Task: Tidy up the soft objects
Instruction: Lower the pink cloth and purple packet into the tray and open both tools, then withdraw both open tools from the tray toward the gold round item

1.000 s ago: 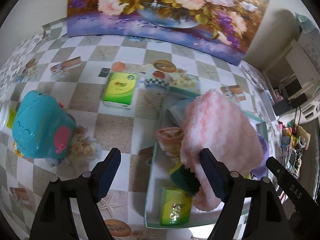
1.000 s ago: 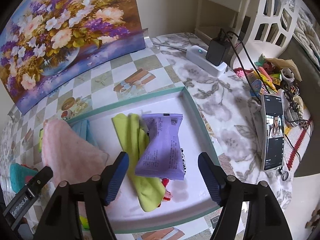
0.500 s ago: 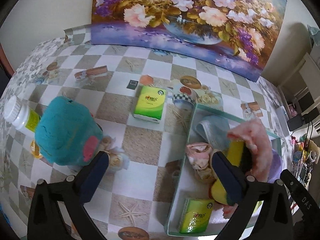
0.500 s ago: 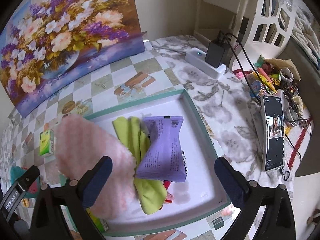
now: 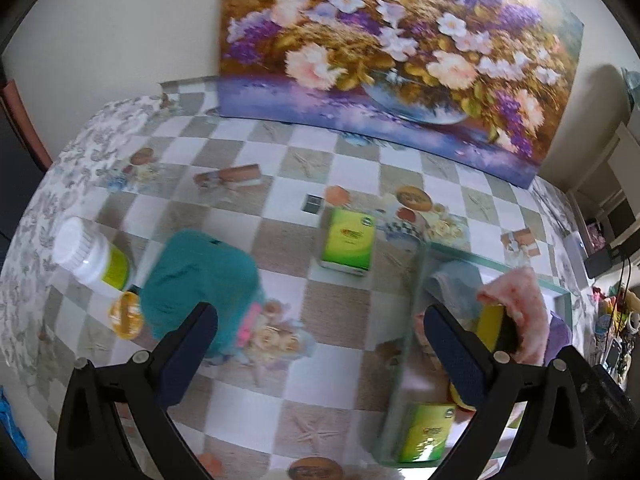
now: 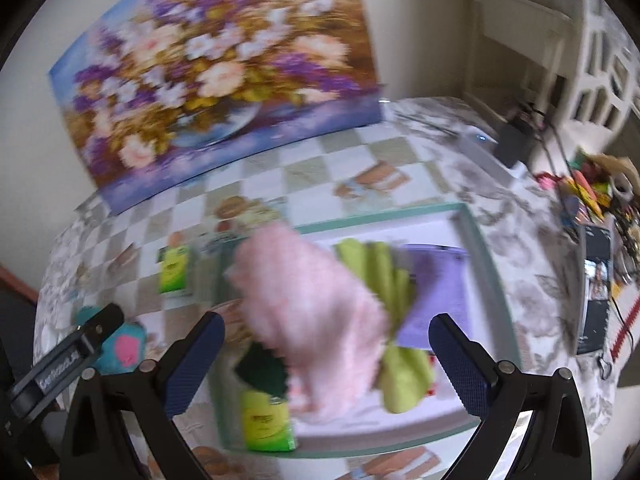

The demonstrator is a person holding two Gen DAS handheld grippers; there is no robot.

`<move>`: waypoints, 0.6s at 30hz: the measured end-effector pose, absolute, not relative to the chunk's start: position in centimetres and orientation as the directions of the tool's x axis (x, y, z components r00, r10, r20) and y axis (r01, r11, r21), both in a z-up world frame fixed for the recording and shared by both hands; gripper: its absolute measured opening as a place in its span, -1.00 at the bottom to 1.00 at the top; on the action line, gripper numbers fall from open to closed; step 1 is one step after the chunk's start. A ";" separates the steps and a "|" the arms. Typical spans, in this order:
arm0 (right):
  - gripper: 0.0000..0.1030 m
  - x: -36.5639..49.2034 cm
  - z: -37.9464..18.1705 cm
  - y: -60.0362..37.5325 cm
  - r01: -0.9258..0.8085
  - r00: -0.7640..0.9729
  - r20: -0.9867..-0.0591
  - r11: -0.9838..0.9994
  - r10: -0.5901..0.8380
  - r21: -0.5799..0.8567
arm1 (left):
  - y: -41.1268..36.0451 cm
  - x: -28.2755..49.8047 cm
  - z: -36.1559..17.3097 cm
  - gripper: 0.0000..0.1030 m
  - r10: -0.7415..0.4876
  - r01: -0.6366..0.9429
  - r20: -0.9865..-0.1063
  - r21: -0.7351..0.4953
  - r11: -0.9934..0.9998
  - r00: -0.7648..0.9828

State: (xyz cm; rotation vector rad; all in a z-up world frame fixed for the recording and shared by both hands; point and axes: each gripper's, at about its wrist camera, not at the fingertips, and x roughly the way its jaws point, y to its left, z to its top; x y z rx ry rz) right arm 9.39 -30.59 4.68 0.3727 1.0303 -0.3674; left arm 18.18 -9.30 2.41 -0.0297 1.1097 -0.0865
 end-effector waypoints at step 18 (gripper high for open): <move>1.00 11.1 4.6 -24.0 0.311 0.468 -0.880 0.947 -0.079 0.081 | -1.2 18.8 3.6 0.99 0.001 -0.065 -0.885 -0.033 0.997 0.465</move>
